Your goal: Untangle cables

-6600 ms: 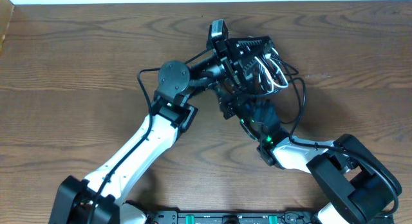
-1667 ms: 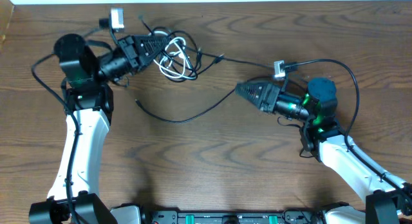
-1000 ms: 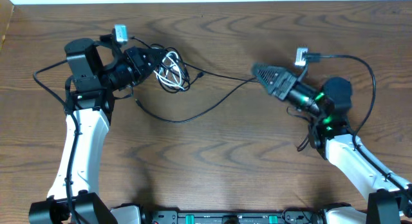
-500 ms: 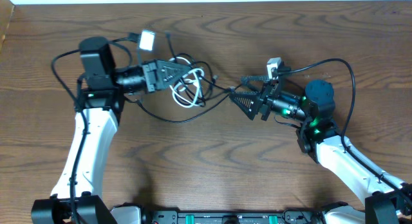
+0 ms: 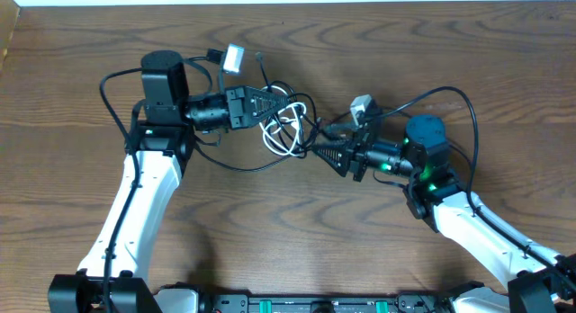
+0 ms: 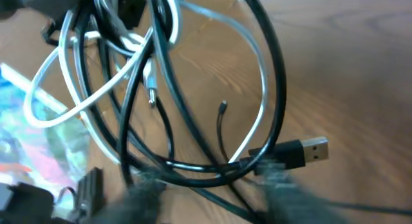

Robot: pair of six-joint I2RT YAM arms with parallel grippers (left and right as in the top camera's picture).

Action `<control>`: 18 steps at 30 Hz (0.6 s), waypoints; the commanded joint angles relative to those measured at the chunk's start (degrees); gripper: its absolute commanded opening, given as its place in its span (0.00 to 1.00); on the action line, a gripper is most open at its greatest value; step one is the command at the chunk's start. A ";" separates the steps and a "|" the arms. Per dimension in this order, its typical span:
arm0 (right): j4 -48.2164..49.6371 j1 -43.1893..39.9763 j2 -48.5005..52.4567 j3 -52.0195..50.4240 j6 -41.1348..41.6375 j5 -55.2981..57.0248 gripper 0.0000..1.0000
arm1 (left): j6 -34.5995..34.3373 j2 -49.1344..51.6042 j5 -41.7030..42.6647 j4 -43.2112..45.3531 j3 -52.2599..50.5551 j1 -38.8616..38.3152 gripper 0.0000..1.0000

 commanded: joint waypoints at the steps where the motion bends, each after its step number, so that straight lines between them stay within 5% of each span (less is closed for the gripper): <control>1: -2.99 0.44 -0.04 0.15 -1.75 4.11 0.17 | -3.93 -0.22 -0.96 0.66 0.72 -0.98 0.08; 4: -7.63 0.35 -0.04 0.15 -2.80 12.70 0.01 | -5.66 -0.22 -0.52 1.07 0.72 -1.20 0.12; 9: -10.67 -1.53 -0.44 0.17 -1.18 24.83 0.01 | -4.70 -0.22 -0.61 1.07 0.72 -1.14 0.27; 18: -21.90 -10.88 -5.51 0.15 1.51 35.21 0.01 | -3.04 -0.22 -3.02 1.03 0.72 -1.14 0.32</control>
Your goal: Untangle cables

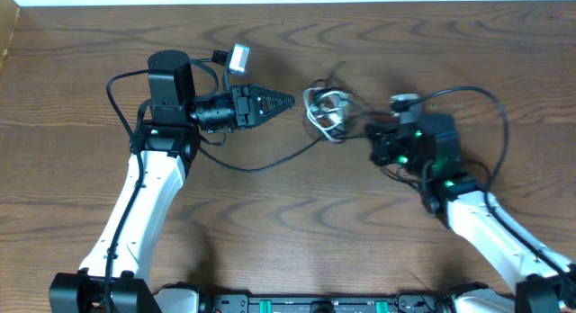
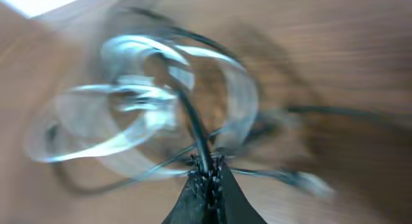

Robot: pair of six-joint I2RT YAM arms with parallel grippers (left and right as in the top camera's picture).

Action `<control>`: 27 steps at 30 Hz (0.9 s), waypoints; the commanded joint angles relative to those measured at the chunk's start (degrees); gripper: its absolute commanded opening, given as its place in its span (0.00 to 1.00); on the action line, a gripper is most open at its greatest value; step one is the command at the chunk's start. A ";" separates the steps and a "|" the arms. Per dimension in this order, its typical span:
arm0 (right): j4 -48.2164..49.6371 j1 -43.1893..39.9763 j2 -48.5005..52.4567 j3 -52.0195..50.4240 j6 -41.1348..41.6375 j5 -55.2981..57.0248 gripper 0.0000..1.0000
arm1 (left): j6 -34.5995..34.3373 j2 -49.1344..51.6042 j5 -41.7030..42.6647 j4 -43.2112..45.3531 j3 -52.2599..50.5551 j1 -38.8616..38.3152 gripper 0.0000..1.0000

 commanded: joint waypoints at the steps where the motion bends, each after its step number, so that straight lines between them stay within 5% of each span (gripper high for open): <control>1: -1.55 -3.50 -4.00 0.17 0.72 3.15 0.01 | 1.42 -0.31 -2.78 0.17 0.72 0.24 0.33; 7: 2.54 -4.15 -6.01 0.20 -3.28 -19.17 0.01 | 1.84 -0.31 -5.44 -0.02 0.72 -0.68 0.41; 14: 10.10 -4.17 -6.05 0.22 0.59 -36.13 0.01 | 14.80 -0.31 -6.21 -2.19 0.72 -5.35 0.49; 22: 14.62 -4.26 -8.94 0.22 3.85 -41.94 0.01 | 15.61 -0.31 -39.43 -16.06 0.72 -8.46 0.48; 27: 14.64 -4.26 -11.17 0.22 4.96 -42.05 0.01 | 15.61 -0.31 -44.30 -16.17 0.72 -11.30 0.48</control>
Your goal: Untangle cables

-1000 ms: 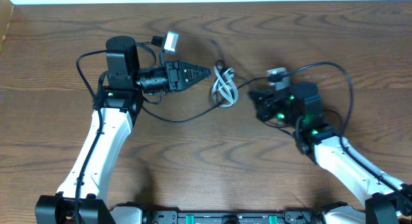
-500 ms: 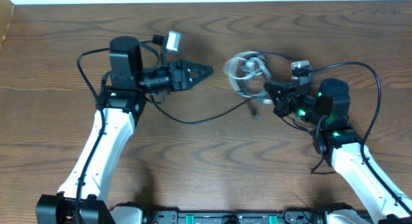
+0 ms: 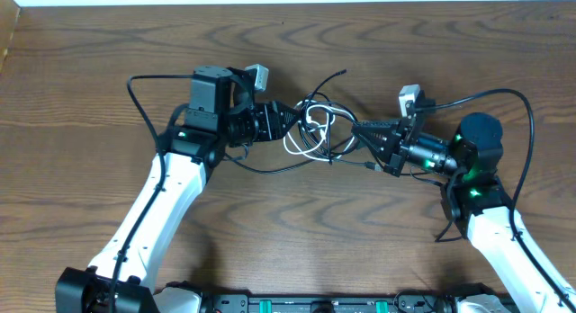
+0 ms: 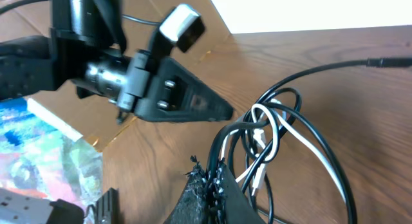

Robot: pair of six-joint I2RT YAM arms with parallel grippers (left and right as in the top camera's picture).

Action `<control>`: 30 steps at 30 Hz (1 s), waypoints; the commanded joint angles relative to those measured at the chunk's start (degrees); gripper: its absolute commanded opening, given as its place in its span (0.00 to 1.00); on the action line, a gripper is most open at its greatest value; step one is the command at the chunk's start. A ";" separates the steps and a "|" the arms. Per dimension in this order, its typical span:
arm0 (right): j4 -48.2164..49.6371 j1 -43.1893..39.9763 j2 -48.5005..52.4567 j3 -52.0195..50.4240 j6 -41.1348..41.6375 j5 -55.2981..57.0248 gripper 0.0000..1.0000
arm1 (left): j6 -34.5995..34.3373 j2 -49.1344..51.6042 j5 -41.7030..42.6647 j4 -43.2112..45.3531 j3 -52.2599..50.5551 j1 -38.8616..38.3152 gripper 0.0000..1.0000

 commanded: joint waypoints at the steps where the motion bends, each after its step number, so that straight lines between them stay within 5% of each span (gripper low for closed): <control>1: 0.37 0.13 -2.43 0.22 1.57 -2.08 0.01 | 1.51 -0.31 -8.63 0.61 0.59 -2.43 0.48; 11: 0.37 0.13 -6.08 0.22 3.10 -4.00 0.01 | 1.29 -0.28 -17.27 0.26 0.59 -6.47 0.43; 30: 0.09 -0.59 -11.56 0.22 4.92 -4.57 0.01 | 0.02 -0.26 -15.37 -4.20 0.57 -11.93 0.53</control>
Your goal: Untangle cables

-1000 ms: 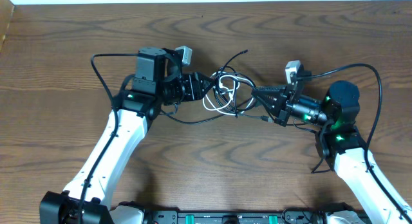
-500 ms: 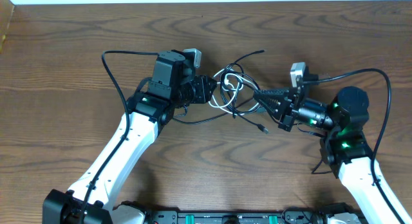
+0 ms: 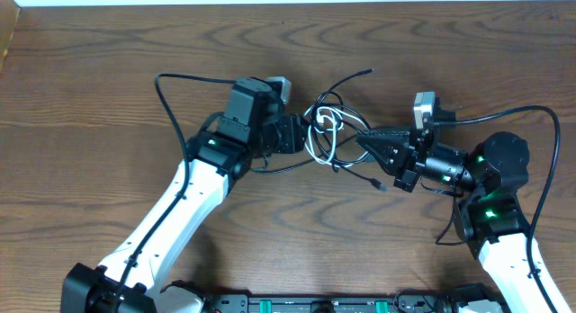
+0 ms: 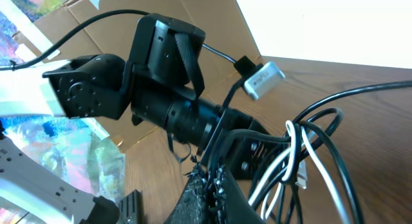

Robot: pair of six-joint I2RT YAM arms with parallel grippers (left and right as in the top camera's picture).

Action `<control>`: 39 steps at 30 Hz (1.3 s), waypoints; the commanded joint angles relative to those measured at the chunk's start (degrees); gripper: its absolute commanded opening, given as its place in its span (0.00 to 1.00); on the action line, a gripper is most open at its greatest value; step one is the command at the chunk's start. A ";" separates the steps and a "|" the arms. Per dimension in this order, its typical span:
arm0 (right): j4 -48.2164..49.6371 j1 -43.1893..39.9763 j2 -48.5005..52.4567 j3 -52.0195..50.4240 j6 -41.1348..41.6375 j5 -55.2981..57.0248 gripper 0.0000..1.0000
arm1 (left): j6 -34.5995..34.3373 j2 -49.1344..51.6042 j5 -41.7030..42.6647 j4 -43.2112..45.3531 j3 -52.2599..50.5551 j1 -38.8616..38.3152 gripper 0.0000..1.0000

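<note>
The tangle of white and black cables hangs between the two grippers at the table's middle. My right gripper points left into it. In the right wrist view its fingers are pressed together on a black cable strand. White loops and black loops spread to the right of them. My left gripper pushes into the tangle's left side. It faces the right wrist camera behind the cables, and its jaws are hidden.
One black cable end sticks up behind the tangle, and a small plug end lies in front of it. Each arm's own black lead loops above it, on the left and on the right. Bare wood surrounds everything.
My left arm has reached further right, and its gripper is now deeper in the tangle. The tangle and my right gripper sit slightly further right. The loops are bunched closer together.
At first both grippers met at the tangle near the centre. Then my right gripper held the tangle off to the right, with my left gripper apart from it. After that both were at the tangle again, and now they are closer together.
</note>
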 commanded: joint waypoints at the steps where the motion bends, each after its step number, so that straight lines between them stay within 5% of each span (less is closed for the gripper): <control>1: -0.31 -1.07 -0.66 0.22 0.57 -0.33 0.01 | -0.28 -0.26 0.94 -1.42 0.59 -2.01 0.52; 8: -1.70 -3.98 -0.57 0.22 0.74 -0.37 0.01 | -0.28 -0.24 0.74 -2.78 0.59 -3.23 0.50; 9: -1.66 -3.91 -0.57 0.22 1.70 -0.28 0.01 | -0.31 -0.09 0.00 -2.47 0.59 -3.23 0.21; 10: -1.62 -3.91 -0.57 0.22 2.45 -0.09 0.01 | -0.33 0.15 -1.27 -2.27 0.59 -3.23 0.07; 15: -3.85 -3.93 -0.55 0.22 4.61 3.98 0.01 | -3.17 2.73 -10.95 -2.45 0.59 -3.21 0.08; 22: -22.82 -3.98 -0.55 0.22 3.15 28.52 0.01 | -3.34 1.66 -24.74 -8.28 0.63 -1.09 0.08; 29: -36.65 -3.98 -0.55 0.22 3.15 46.16 0.01 | -3.34 -5.46 -25.24 -11.34 0.63 4.96 0.07; 39: -38.42 -3.96 -0.55 0.22 4.22 46.77 0.01 | -3.85 -13.14 -24.59 -12.07 0.61 9.60 0.08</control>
